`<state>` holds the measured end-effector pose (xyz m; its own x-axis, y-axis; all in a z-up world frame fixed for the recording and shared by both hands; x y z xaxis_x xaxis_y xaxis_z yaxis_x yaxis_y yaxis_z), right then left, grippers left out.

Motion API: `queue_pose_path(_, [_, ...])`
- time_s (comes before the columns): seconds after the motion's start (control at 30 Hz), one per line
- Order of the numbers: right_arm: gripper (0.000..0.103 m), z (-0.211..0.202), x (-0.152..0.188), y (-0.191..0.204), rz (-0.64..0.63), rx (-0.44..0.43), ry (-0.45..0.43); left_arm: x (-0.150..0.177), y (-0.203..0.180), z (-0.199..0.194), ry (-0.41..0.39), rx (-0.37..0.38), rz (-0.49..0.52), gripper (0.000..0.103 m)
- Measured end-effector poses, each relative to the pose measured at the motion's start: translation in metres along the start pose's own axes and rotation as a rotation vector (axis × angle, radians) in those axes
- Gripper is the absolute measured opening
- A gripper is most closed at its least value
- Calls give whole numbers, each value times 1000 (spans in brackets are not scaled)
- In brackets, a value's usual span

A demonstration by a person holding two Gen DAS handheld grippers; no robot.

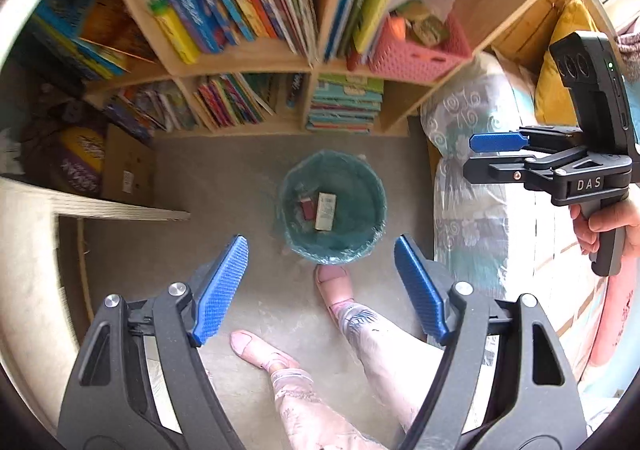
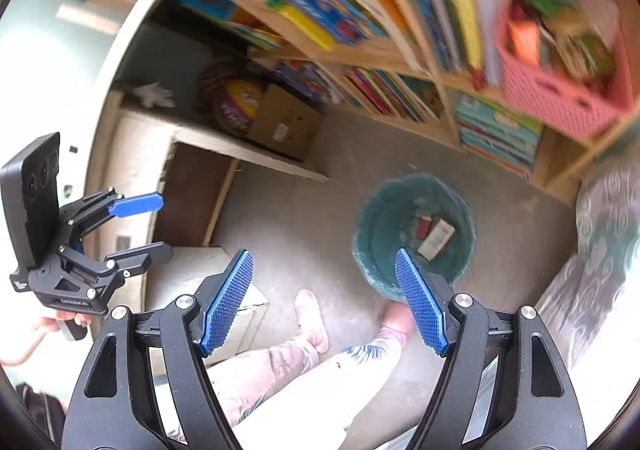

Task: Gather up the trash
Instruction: 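Move both open tools back over the table, then grasp the white paper cup with the left tool while the right tool grasps the open white box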

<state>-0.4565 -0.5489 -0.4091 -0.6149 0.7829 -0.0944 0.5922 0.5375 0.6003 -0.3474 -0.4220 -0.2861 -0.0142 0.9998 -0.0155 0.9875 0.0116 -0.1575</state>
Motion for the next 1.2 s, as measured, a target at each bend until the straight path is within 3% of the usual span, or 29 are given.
queue_pose_path(0.33, [75, -35, -41, 111, -300, -14, -16, 41, 49, -99, -137, -88, -142, 78])
queue_pose_path(0.67, [75, -38, -92, 275, -590, -81, -52, 133, 149, -189, -288, -184, -374, 86])
queue_pose_path(0.87, [75, -21, -114, 363, -745, -93, -34, 189, 222, -222, -332, -280, -524, 87])
queue_pose_path(1.2, [75, 17, -132, 477, -909, -99, -10, 260, 308, -250, -385, -337, -691, 90])
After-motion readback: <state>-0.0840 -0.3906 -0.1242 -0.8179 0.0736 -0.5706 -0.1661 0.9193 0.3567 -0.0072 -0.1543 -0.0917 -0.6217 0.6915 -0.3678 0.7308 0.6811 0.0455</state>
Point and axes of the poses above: each gripper's, at about its wrist camera, not at the fingertips, and z roughly the way its jaws point, y to its left, x to its underside, the point moved 8 cm from there along z, roughly the way its jaws point, and after that the axes turned 10 degrees about y, right-handed, at the moved point
